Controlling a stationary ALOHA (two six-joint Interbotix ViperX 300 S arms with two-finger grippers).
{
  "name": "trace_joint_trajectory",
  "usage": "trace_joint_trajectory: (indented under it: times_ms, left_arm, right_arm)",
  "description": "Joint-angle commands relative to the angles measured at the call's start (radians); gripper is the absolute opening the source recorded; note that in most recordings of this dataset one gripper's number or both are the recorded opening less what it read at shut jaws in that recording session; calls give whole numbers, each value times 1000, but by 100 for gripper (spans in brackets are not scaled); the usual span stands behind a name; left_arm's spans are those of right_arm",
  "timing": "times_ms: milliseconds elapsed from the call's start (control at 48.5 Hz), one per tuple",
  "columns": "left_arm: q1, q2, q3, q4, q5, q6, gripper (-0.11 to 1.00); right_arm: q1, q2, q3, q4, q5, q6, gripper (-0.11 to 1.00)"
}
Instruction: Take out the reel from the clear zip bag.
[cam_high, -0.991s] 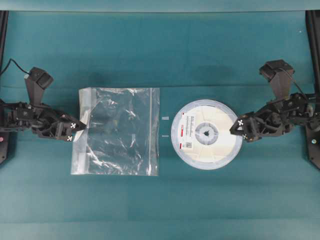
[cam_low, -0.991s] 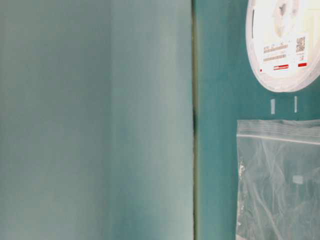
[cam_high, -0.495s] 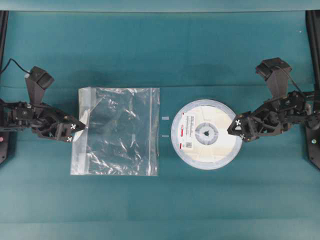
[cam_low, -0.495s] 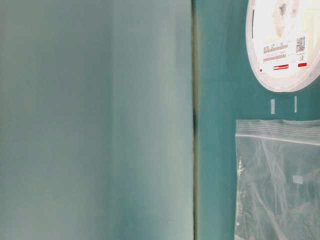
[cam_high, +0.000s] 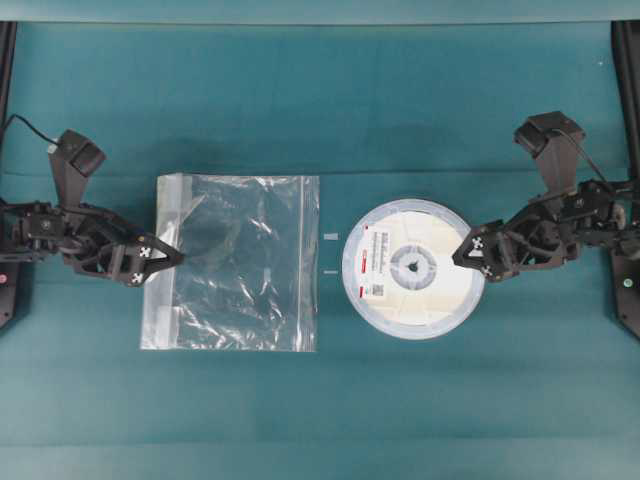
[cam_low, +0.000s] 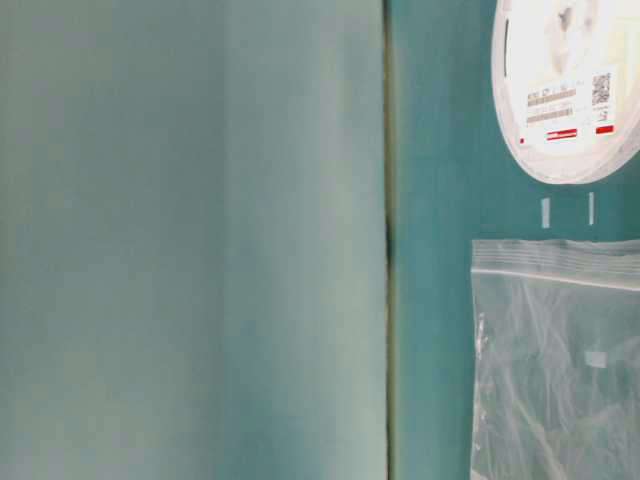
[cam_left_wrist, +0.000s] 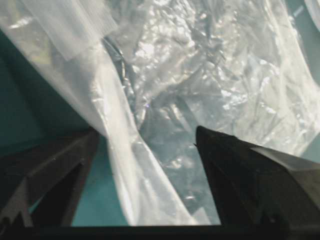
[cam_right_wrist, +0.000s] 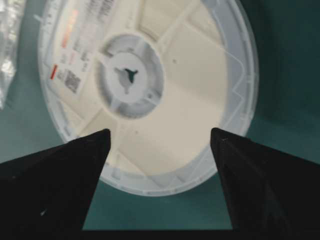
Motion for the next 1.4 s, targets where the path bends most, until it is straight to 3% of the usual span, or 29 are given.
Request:
trace_joint_trajectory:
  times_ms: [0,392,557,702,949,1383]
  left_arm:
    - [2,-58,-9,5,40,8,92]
    - [-2,-471,-26,5,440,129,92]
    - [-5,-663,-51,6,538,210,91]
    - [-6,-796,-63,6,630,311,91]
    - [-11,-867,-87,5,710,463,91]
    - [-71,-871,-101,6,701,604,91]
  right_arm:
    - [5,-28,-18,-21,-9,-8,90]
    - [6,-77,-23,-58,-5,-9,90]
    - [11,-95,-46,-118,-5,-9,90]
    - [23,-98,-83,-202,-11,-8,89]
    - [49,-100,-140,-308,-11,-11,89]
    - [147,-146,-129,-517,-18,-28,89]
